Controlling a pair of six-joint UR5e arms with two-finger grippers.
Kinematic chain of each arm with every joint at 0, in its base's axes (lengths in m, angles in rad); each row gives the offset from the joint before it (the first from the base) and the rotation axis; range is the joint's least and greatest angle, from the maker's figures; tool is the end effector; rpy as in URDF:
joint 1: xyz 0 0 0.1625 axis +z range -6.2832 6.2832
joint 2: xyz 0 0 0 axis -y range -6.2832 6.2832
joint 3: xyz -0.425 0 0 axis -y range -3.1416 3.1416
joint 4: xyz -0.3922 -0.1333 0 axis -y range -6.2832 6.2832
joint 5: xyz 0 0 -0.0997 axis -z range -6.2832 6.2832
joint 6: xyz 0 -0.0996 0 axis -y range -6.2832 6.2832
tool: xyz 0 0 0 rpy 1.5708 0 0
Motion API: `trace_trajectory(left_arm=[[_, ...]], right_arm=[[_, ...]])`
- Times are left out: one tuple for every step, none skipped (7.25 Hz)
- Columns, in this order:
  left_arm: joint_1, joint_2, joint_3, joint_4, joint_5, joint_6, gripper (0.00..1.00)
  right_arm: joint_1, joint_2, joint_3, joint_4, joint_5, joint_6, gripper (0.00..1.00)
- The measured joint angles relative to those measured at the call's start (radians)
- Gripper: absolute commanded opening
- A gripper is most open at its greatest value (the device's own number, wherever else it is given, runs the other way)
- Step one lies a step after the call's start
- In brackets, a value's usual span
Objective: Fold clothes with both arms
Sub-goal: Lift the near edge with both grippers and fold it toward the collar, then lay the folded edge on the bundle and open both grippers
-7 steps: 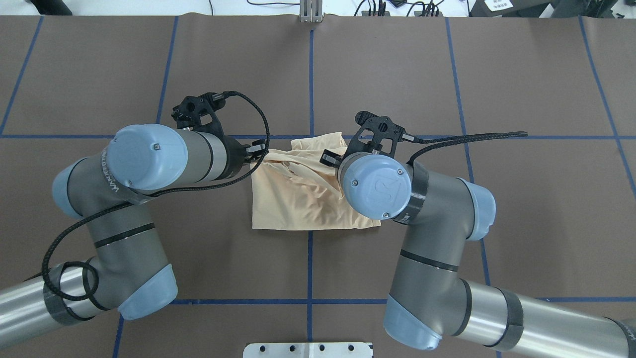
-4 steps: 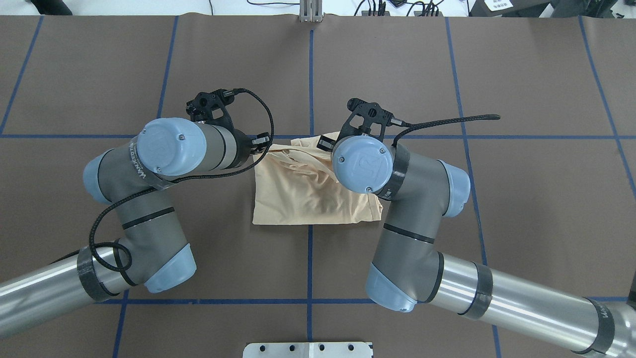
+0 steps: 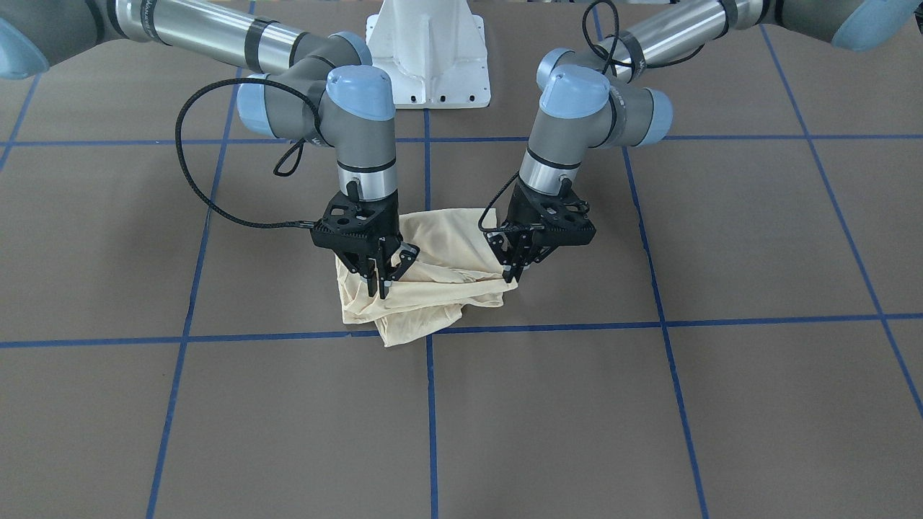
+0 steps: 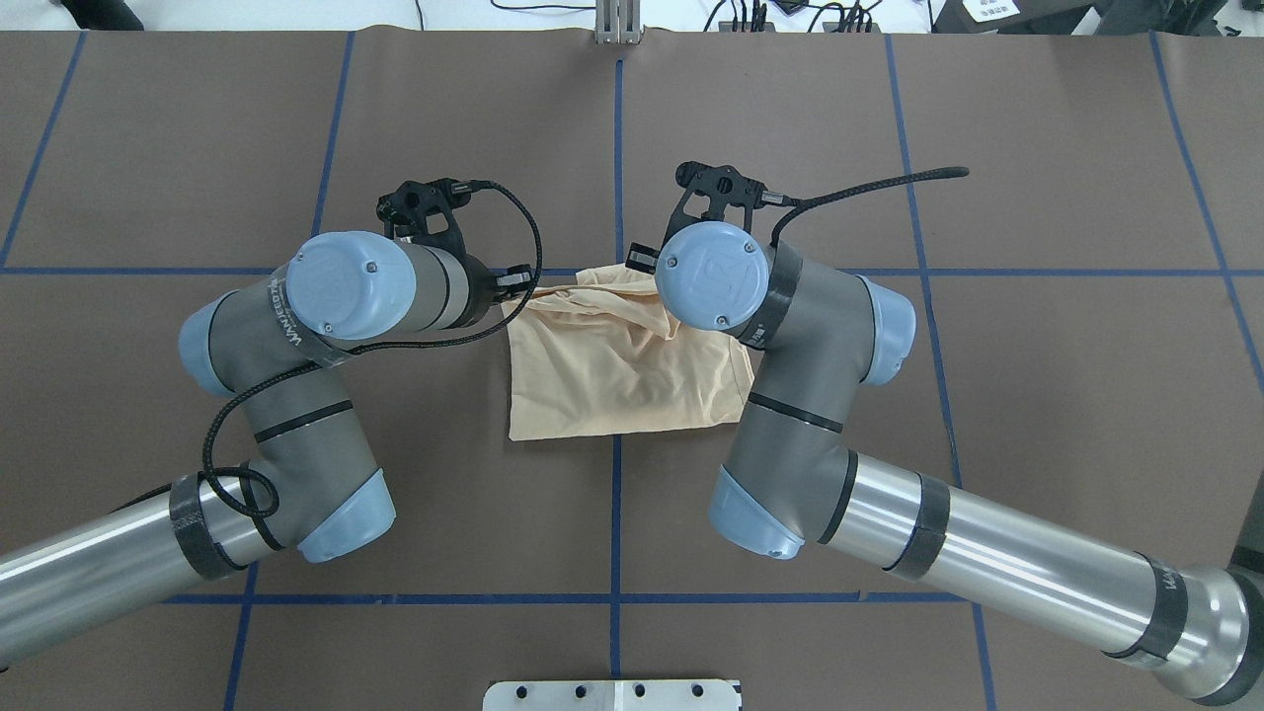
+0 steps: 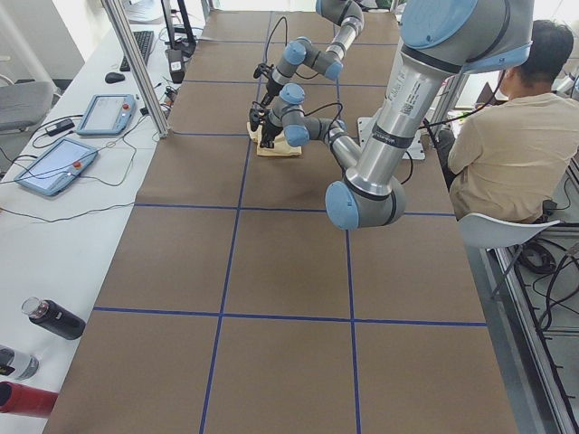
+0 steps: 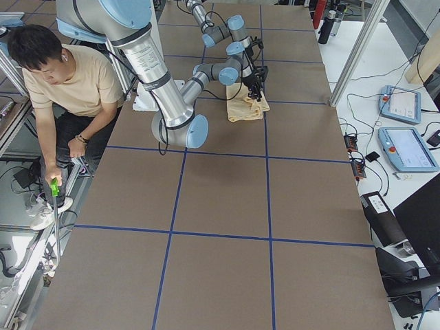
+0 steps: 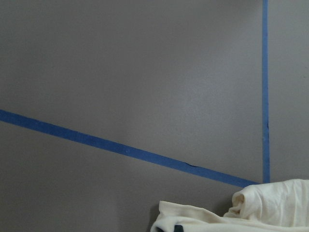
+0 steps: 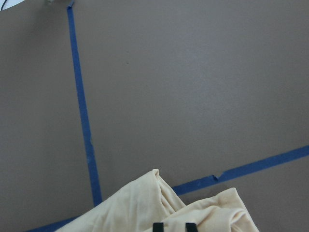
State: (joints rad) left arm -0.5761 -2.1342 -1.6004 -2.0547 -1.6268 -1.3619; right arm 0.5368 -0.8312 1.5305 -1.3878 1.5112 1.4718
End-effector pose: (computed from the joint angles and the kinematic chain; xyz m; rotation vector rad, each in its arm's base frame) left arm 0.5066 -0.4814 0.2620 0.3667 1.0184 -0.3007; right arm -0.5533 -0.4913 0.2102 0.3314 -0.8275 0.4350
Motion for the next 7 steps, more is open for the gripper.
trace_trajectory(left_arm=[[-0.026,0.006,-0.019,0.000,-0.035,0.068,1.00],[-0.058,0.023,-0.040,0.000,-0.080,0.141,1.00],[-0.078,0.042,-0.056,0.000,-0.107,0.190,1.00],[-0.089,0.052,-0.063,-0.001,-0.118,0.211,1.00],[-0.093,0.056,-0.066,-0.001,-0.122,0.219,1.00],[-0.096,0.057,-0.066,-0.001,-0.123,0.221,1.00],[-0.098,0.057,-0.067,-0.001,-0.124,0.222,1.00]], right_arm=[[0.016,0.013,0.012,-0.004,0.063,-0.027,1.00],[0.018,0.019,0.024,-0.006,0.090,-0.039,1.00],[0.002,0.019,0.032,-0.008,0.084,-0.041,0.89],[-0.033,0.015,0.036,-0.012,0.054,-0.039,0.37],[-0.076,0.009,0.036,-0.021,0.019,-0.035,0.22],[-0.113,0.005,0.030,-0.029,-0.012,-0.033,0.20],[-0.133,0.004,0.019,-0.032,-0.030,-0.033,0.15]])
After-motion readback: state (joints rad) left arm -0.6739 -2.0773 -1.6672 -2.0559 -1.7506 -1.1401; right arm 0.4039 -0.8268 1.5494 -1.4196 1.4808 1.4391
